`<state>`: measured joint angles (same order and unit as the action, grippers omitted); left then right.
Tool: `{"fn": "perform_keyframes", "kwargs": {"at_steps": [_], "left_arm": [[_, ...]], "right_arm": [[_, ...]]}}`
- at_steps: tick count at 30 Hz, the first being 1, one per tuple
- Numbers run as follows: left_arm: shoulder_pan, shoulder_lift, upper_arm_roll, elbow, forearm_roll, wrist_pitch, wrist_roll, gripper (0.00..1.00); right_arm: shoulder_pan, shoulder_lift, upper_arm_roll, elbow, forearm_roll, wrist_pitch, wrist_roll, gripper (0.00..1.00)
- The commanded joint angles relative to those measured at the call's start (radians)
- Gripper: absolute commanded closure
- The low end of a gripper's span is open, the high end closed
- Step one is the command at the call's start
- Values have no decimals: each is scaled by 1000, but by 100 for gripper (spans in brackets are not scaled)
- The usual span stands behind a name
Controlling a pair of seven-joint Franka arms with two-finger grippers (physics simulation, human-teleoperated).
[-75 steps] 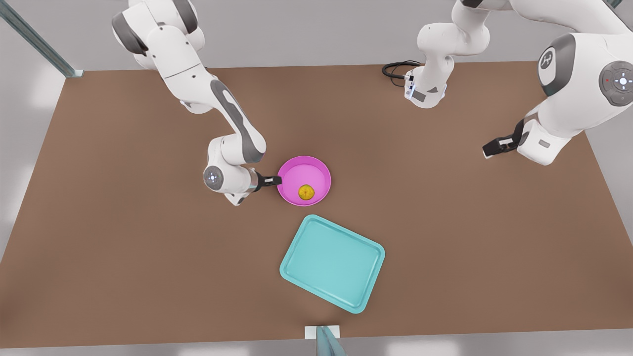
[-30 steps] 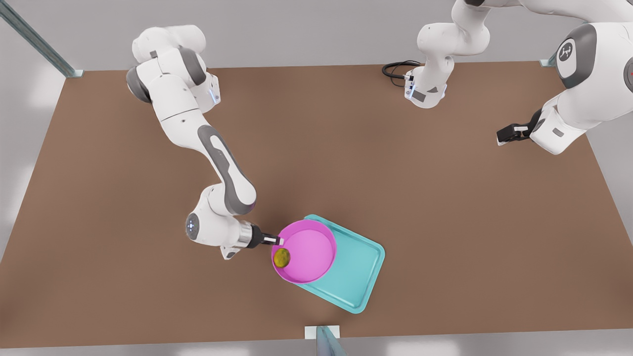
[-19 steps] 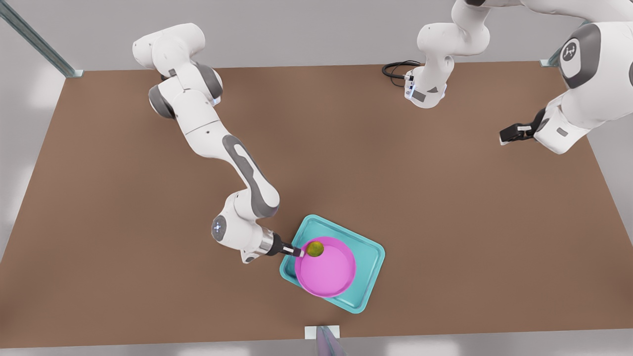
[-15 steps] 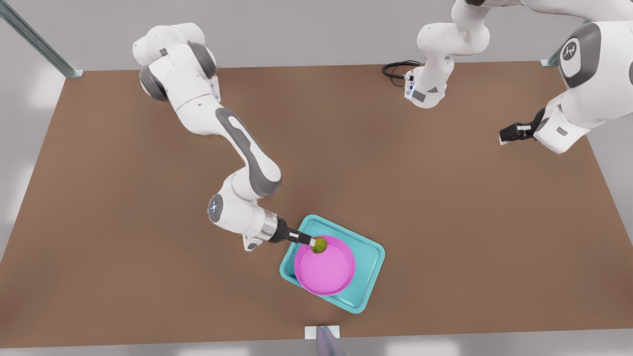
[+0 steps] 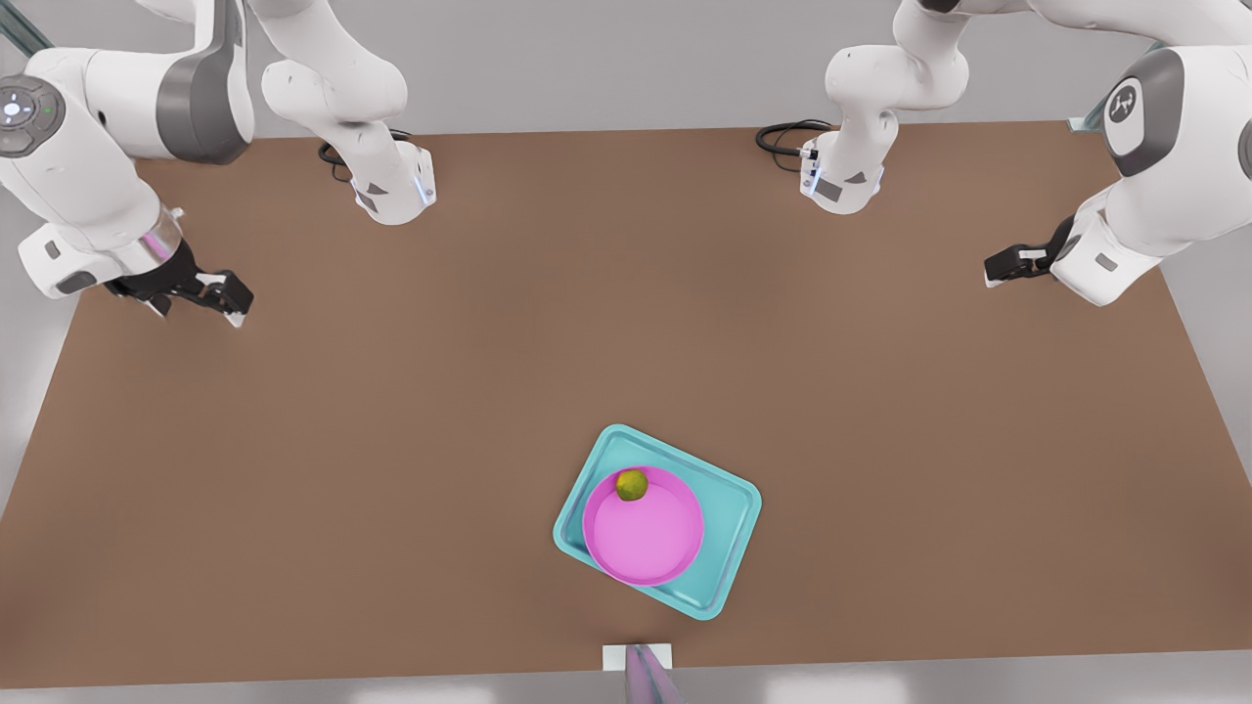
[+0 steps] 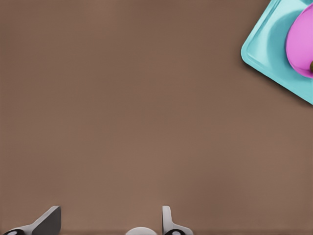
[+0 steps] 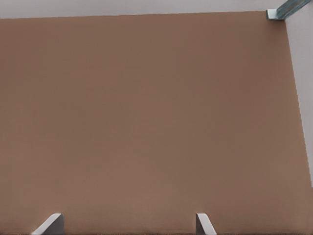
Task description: Place the orange on the plate with the left arm and the plate on the tray with the right arm
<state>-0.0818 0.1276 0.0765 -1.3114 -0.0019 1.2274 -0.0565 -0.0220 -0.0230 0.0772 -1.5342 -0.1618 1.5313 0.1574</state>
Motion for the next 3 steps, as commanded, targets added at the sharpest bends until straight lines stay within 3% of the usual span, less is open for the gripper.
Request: {"fn": "perform_keyframes", "kwargs": {"at_steps": [1,3], "left_arm": [[0,-2,2,0,0,-2,4,0],[0,-2,0,0,0,0,4,0]], "right_arm": [[14,-2,0,-4,-16,-85,-251,0],[14,-2,0,-3,-16,-88,-249,0]]}}
